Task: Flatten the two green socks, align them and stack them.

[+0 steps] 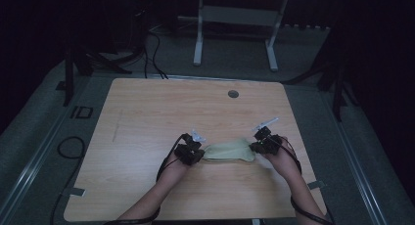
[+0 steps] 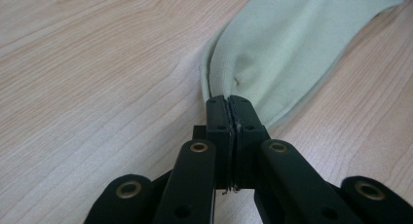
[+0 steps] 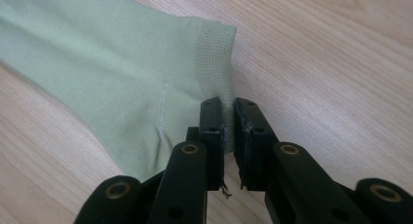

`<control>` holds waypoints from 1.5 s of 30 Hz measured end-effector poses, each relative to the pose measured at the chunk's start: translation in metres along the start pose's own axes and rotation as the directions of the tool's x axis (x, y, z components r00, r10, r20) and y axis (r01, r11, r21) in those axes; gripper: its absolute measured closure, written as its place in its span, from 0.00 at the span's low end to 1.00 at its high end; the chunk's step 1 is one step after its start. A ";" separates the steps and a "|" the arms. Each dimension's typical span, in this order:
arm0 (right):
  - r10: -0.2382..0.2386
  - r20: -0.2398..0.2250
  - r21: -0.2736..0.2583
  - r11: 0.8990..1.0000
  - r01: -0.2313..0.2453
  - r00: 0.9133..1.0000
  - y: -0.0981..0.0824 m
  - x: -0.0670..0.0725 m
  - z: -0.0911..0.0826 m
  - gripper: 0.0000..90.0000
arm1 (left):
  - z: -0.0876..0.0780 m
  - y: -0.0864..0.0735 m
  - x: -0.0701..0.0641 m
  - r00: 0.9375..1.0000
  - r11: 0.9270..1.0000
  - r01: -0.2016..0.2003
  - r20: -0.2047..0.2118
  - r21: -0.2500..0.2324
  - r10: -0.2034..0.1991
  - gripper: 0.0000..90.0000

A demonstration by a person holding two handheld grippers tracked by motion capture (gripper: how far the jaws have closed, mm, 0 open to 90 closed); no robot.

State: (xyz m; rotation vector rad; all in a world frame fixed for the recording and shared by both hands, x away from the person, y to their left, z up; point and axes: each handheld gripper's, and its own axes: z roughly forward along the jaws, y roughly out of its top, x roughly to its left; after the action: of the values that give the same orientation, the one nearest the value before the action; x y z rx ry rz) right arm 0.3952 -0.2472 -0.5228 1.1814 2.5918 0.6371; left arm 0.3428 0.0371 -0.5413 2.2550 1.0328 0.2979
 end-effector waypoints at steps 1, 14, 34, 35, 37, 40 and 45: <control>0.006 -0.002 0.005 1.000 -0.006 1.000 -0.001 -0.001 0.002 0.91 | 0.001 0.000 0.000 1.000 1.000 0.001 -0.003 -0.002 -0.001 0.97; 0.022 0.008 0.017 1.000 -0.022 1.000 -0.006 -0.001 0.006 0.74 | 0.001 0.005 0.008 1.000 0.999 0.018 0.015 -0.030 -0.018 0.75; -0.038 -0.033 -0.039 0.999 0.037 0.999 -0.010 0.033 0.012 0.92 | 0.026 0.019 -0.009 0.999 0.999 -0.048 0.001 0.026 0.048 0.84; -0.036 -0.035 -0.040 0.999 0.035 0.999 -0.011 0.032 0.012 0.92 | 0.026 0.019 -0.009 0.999 0.999 -0.048 0.001 0.026 0.048 0.84; -0.038 -0.028 -0.042 0.998 0.037 0.999 -0.012 0.029 0.012 0.90 | 0.026 0.017 -0.008 0.999 0.999 -0.036 0.005 0.015 0.036 0.84; -0.046 -0.017 -0.047 0.998 0.045 0.999 -0.011 0.027 0.012 0.89 | 0.026 0.017 -0.010 0.999 0.999 -0.041 -0.002 0.017 0.041 0.84; -0.046 -0.015 -0.034 0.998 0.046 0.999 -0.008 0.029 0.012 0.78 | 0.025 0.015 -0.008 0.999 1.000 -0.027 0.034 0.012 0.027 0.81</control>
State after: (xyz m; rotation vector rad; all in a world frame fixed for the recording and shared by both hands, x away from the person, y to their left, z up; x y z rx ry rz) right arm 0.3755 -0.2258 -0.5377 1.1073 2.6027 0.6812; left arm 0.3575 0.0123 -0.5503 2.2787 0.9901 0.2651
